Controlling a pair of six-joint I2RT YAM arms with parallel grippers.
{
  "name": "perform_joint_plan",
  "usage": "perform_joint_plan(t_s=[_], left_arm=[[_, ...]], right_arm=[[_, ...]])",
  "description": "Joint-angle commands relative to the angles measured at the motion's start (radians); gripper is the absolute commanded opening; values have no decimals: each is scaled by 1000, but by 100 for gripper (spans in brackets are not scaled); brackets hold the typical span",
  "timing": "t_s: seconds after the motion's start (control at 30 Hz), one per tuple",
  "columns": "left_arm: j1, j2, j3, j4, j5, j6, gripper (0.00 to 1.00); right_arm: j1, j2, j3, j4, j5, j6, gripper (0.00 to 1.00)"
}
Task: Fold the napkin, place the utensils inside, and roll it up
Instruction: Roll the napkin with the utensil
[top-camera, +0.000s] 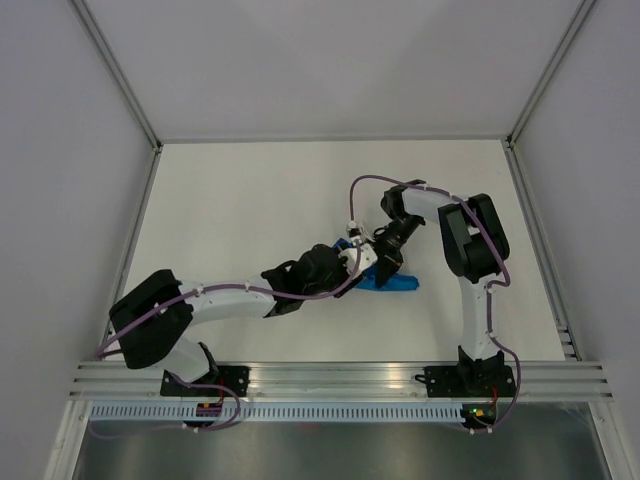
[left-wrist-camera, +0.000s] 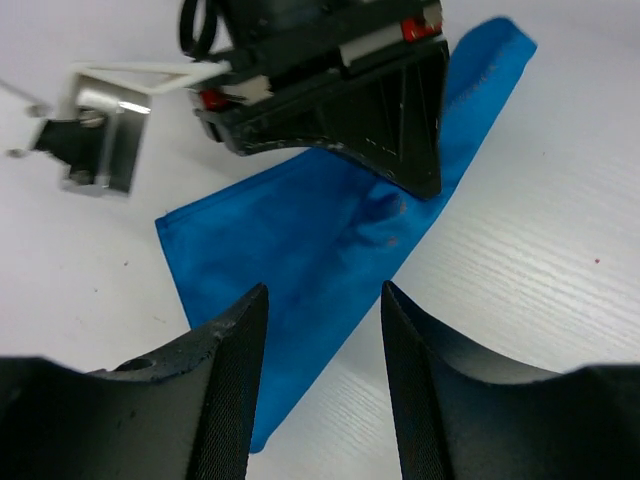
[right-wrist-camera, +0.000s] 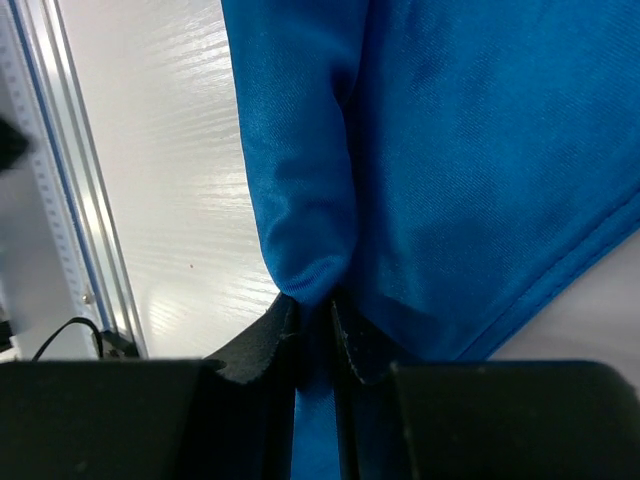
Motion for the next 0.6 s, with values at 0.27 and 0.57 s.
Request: perform_joint_plan(t_s=[0.27,0.57], left_arm=[[-144,242,94,144,-192,289,57],[-176,322,133,119,-123,312,58]], right_arm=[[-2,123,9,19,115,-63,24],[-8,141,36,6,113,-53,24]])
